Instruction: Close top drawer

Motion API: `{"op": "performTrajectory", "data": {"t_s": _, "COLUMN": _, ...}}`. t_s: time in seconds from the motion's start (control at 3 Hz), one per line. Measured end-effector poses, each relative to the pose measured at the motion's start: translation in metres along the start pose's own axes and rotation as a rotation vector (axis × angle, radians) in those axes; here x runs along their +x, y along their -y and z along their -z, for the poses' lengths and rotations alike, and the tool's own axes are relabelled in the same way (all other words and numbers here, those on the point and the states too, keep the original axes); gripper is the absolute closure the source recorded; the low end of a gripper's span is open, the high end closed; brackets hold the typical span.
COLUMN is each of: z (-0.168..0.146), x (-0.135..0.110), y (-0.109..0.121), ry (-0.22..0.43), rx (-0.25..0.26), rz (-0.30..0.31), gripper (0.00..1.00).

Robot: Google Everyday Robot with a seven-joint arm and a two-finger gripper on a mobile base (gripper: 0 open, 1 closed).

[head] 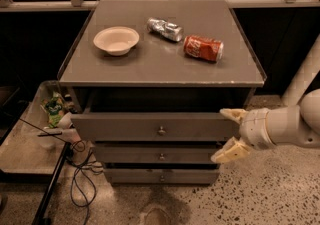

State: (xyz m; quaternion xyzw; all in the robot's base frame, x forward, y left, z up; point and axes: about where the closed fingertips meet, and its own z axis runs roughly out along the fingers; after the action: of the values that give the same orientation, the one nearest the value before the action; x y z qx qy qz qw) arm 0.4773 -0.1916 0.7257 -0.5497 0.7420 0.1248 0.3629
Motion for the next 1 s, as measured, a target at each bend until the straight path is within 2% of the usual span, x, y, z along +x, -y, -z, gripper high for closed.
{"op": "performTrajectory", "data": {"t_s": 0.33, "z": -0.019, "x": 0.002, "y": 0.011, "ry": -0.014, "rx": -0.002, "rz": -0.011, "gripper": 0.42}}
{"op": "performTrajectory", "data": {"t_s": 1.0, "z": -0.090, "x": 0.026, "y": 0.054, "ry": -0.086, "rx": -0.004, "rz": -0.084, "gripper": 0.88}}
